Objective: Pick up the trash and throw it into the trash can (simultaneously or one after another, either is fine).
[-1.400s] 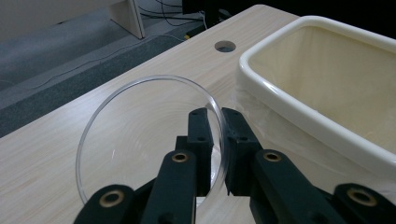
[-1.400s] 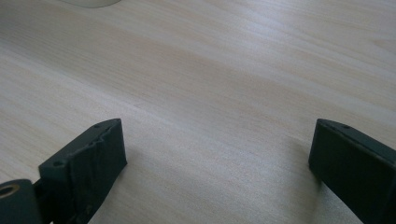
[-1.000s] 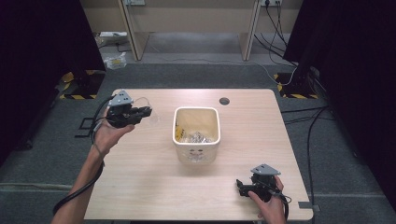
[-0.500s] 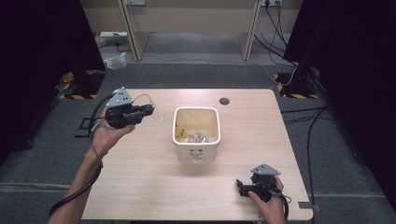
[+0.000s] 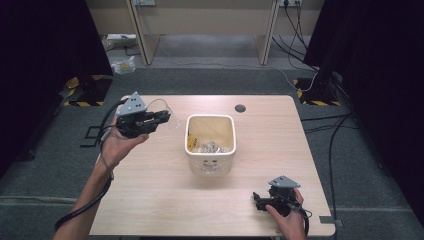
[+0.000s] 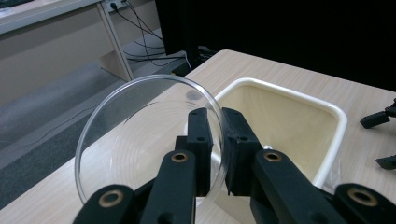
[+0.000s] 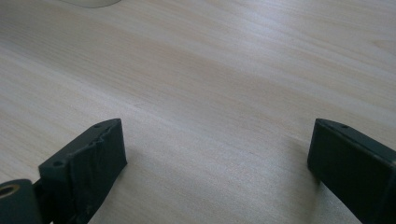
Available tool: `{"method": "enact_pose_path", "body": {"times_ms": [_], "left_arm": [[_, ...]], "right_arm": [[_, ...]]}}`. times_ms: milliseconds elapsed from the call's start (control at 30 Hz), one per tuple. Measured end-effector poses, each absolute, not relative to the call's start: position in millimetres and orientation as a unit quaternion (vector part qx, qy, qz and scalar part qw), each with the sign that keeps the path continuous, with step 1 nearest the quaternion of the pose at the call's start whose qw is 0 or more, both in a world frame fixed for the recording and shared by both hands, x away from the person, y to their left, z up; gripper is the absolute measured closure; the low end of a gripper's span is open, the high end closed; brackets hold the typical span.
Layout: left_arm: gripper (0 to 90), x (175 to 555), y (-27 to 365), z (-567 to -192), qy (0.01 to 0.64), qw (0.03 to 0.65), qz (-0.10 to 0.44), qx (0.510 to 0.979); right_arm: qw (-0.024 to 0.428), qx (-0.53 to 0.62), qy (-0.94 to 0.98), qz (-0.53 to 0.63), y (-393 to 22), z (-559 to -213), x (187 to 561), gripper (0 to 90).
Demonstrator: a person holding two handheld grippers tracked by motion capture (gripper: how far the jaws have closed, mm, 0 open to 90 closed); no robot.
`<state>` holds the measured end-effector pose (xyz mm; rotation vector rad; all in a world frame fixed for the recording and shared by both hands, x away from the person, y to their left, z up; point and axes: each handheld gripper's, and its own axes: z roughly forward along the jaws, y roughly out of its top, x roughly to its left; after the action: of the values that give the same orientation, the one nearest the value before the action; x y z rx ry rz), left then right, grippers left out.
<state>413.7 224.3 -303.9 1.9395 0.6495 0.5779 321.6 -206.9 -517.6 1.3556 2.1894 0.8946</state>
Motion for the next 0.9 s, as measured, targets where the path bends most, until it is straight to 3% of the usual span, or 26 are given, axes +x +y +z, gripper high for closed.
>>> {"method": "enact_pose_path", "body": {"times_ms": [900], "left_arm": [[81.7,420,173,-308,0.234,0.514,0.200,0.800]], "right_arm": [[0.206,0.487,0.785,0.322,-207,-518,322,4.7]]}}
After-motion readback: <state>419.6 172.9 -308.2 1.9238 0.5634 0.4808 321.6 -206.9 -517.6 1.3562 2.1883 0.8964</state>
